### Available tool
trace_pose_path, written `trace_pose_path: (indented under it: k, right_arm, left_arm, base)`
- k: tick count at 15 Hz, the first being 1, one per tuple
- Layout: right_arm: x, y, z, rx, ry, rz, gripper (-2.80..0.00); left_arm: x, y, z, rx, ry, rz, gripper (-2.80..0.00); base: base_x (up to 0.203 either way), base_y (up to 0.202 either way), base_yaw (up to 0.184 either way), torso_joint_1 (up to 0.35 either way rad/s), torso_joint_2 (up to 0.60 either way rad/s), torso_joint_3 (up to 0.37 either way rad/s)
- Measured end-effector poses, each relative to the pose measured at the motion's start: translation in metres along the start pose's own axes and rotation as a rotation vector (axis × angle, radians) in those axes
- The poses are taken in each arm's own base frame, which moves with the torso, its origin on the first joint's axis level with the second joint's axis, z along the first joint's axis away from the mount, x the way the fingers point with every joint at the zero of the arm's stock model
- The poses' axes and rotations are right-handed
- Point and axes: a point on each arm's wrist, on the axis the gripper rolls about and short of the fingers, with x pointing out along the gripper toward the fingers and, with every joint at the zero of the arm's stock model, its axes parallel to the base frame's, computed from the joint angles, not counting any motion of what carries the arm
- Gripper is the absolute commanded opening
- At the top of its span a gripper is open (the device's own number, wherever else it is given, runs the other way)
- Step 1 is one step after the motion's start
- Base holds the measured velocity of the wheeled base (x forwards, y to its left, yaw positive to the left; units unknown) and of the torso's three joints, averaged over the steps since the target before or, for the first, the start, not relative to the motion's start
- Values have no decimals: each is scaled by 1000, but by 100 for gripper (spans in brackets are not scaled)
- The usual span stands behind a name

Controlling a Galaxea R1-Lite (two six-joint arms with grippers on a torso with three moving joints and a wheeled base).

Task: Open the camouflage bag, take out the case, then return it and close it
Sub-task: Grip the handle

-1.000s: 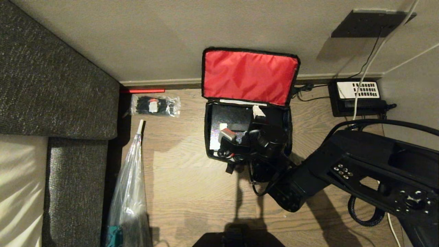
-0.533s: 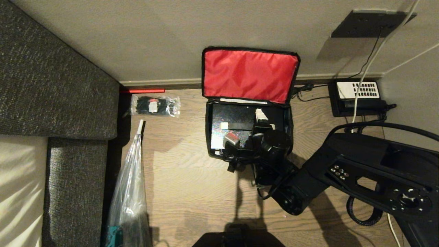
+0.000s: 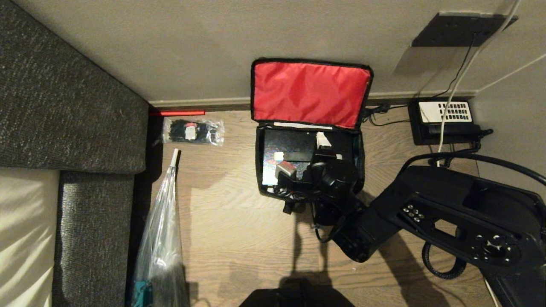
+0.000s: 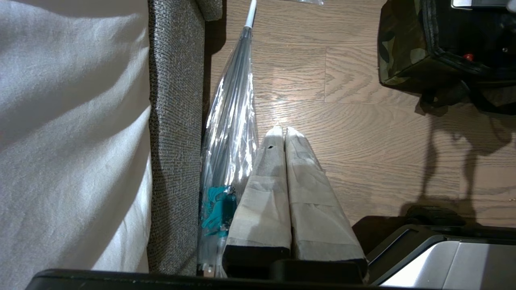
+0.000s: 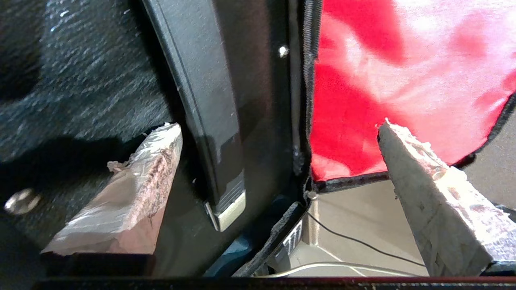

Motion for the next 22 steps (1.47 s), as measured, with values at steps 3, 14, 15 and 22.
trace_pose_path:
  k: [3,14,15,22]
  right_arm:
    - [12,-2,3,27,4,-40,0]
    - [37,-2,-1,57,0,-110,0]
    - [38,0,-2,55,2,-110,0]
    - [48,7,-5,74,14,-134,0]
  left_arm:
    - [0,0,0,0,0,0,-280]
    - [0,0,0,0,0,0,-280]
    - [0,0,0,0,0,0,-280]
    - [0,0,0,0,0,0,-280]
  base:
    - [0,0,0,0,0,0]
    - [0,0,0,0,0,0]
    - [0,0,0,0,0,0]
    - [0,0,0,0,0,0]
